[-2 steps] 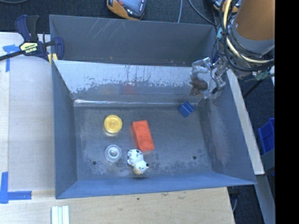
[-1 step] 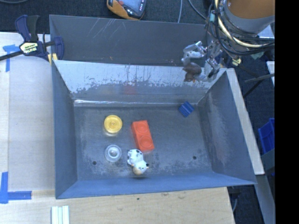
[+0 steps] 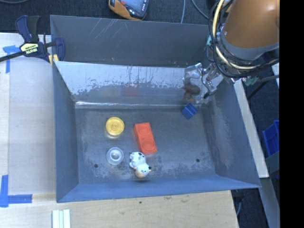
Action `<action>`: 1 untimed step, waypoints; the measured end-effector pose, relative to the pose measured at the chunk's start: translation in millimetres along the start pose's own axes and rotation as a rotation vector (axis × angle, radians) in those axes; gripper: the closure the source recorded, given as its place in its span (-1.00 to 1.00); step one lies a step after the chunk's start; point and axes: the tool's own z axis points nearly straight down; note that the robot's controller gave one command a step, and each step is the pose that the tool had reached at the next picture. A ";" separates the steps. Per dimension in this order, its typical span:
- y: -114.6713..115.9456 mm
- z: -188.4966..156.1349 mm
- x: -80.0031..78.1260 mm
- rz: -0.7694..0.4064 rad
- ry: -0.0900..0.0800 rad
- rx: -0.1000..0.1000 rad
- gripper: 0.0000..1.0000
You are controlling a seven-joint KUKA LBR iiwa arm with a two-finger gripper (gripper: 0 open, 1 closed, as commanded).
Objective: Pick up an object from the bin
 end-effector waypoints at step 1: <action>74.8 78.8 12.3 -0.167 0.004 -0.005 1.00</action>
Offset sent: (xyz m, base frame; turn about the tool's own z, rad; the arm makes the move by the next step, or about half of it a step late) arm -0.0392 0.0597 -0.0765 -0.1667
